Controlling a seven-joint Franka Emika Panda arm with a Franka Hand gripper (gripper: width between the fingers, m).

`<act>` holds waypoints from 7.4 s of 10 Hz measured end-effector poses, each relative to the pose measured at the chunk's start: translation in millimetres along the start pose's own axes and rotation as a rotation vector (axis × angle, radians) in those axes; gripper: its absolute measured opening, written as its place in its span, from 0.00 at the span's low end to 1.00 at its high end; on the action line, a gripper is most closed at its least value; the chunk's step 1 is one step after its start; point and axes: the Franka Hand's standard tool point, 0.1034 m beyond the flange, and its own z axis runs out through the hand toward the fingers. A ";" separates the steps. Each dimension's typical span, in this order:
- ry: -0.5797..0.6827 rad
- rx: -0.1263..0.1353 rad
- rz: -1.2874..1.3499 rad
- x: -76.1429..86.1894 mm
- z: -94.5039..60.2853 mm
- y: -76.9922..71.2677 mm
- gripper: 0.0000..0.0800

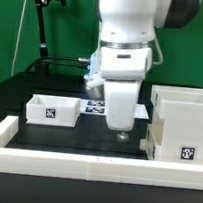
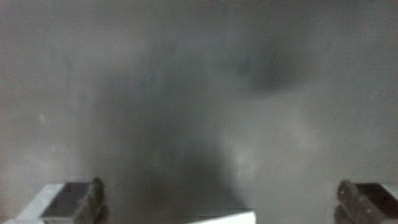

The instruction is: Assemble drawer

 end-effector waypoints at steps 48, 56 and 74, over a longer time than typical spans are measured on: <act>0.024 -0.073 1.445 -94.0 14.8 -134.3 0.81; 0.022 -0.089 1.418 -107.8 32.7 -142.5 0.81; 0.032 -0.119 1.400 -107.7 35.2 -139.4 0.05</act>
Offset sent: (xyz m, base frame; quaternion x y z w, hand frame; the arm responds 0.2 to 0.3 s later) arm -0.0344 -0.0130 0.0261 -0.0253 -0.0006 0.0660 0.9975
